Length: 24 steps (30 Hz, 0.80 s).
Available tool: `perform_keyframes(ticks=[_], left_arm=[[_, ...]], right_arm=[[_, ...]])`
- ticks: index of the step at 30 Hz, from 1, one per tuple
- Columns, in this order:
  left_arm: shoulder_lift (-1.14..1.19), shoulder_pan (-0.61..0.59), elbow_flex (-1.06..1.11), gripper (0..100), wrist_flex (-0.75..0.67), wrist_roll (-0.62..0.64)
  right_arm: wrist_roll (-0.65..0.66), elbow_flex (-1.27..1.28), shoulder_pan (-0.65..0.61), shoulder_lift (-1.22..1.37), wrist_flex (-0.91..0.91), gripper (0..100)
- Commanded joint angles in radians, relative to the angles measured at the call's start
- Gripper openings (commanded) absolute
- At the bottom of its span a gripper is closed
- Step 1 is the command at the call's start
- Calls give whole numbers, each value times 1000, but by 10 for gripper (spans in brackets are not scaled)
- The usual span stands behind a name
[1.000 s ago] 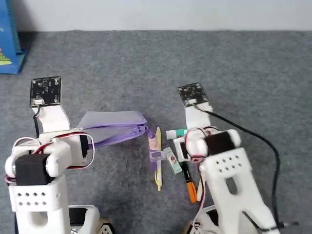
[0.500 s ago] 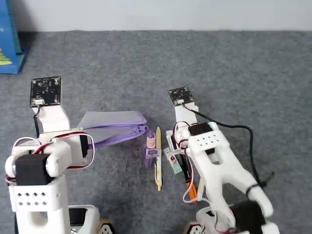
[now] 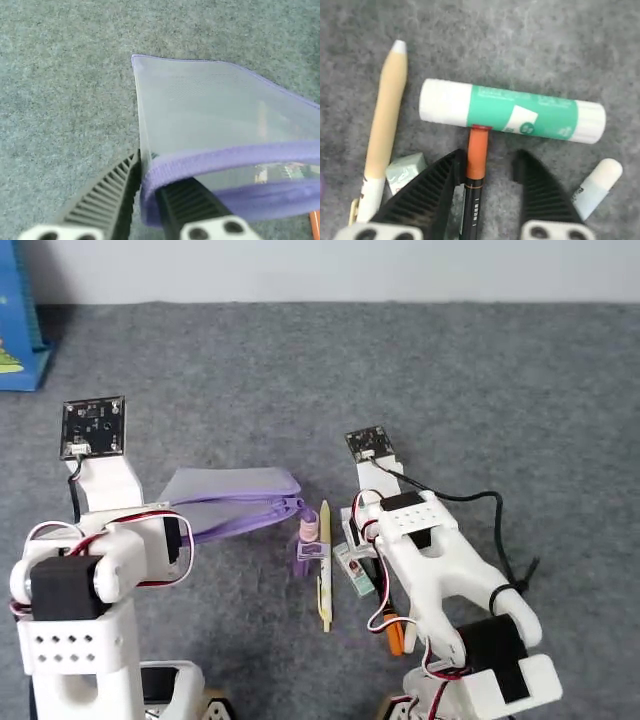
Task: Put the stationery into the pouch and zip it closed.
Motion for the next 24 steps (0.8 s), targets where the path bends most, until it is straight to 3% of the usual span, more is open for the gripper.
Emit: perform_keyframes(ticks=[1, 8, 17, 24], left_arm=[[-14, -6, -50, 13, 8, -6], [-14, -6, -50, 13, 9, -6], [-14, 0, -50, 13, 29, -11], [-6, 2, -82, 13, 29, -11]], right_arm=[[41, -20, -53, 4, 44, 32], [41, -20, -50, -197, 194, 7], [98, -21, -59, -906, 461, 7], [126, -28, -113, -1308, 489, 7]])
